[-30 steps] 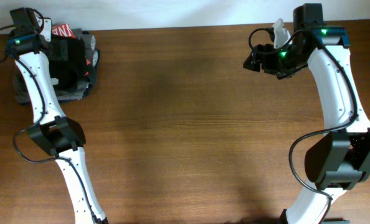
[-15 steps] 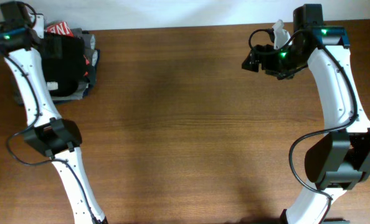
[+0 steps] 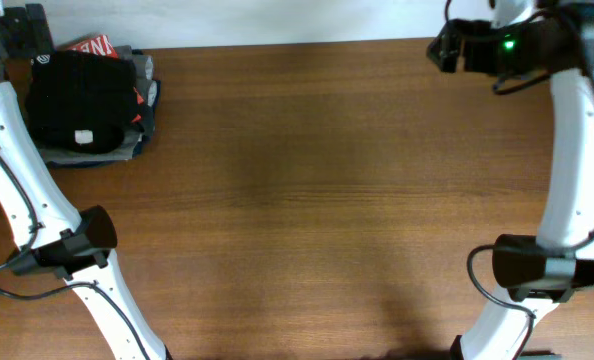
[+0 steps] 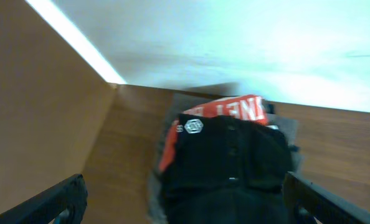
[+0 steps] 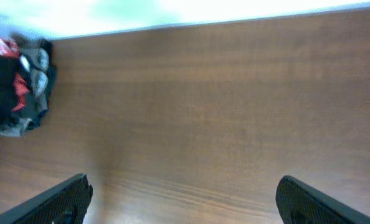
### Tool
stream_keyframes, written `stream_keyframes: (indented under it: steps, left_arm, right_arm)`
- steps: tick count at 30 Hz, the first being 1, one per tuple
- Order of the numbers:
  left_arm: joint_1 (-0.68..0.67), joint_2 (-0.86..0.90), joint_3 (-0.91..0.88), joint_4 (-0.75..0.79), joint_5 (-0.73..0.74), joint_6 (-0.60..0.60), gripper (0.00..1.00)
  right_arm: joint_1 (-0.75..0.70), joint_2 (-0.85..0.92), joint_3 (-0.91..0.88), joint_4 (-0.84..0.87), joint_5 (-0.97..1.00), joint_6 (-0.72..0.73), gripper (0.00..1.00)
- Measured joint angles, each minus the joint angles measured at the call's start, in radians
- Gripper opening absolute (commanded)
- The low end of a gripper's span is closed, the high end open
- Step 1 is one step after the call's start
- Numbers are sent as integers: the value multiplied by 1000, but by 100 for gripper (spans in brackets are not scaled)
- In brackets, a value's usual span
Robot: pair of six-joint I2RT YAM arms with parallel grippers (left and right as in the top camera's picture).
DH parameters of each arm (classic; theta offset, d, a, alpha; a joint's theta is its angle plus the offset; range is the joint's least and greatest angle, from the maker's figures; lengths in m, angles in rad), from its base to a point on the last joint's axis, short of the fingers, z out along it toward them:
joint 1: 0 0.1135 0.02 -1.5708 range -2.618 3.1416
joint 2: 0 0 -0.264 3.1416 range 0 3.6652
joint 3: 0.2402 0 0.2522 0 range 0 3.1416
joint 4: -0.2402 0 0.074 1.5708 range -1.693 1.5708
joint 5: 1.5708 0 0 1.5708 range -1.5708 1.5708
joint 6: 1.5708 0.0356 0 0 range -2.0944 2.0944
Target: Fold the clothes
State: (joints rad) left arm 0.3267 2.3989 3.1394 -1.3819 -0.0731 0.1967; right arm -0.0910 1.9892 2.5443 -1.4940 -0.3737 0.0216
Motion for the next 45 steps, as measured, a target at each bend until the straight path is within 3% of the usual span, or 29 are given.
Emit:
stream_keyframes:
  steps: [10,22,32,37,41,45]
  left_arm:
    - [-3,2,-13,-62,134,-19,99]
    - [-5,2,-13,-123,153,-22,99]
    - [-5,2,-13,-123,153,-22,99]
    - [-5,2,-13,-123,153,-22,99]
    - [-5,2,-13,-123,153,-22,99]
    - [-5,2,-13,-123,153,-22,99]
  right_arm:
    - [0,-89,426,-146,-58,-26,99]
    - [0,-293,496,-150,-80,-30,98]
    - [0,-254,489,-184,-70,-37,99]
    - [2,-268,443,-195,52,-56,99]
    - [7,-327,274,-98,137,-60,99]
    - [8,-450,-3,89,176,-60,99]
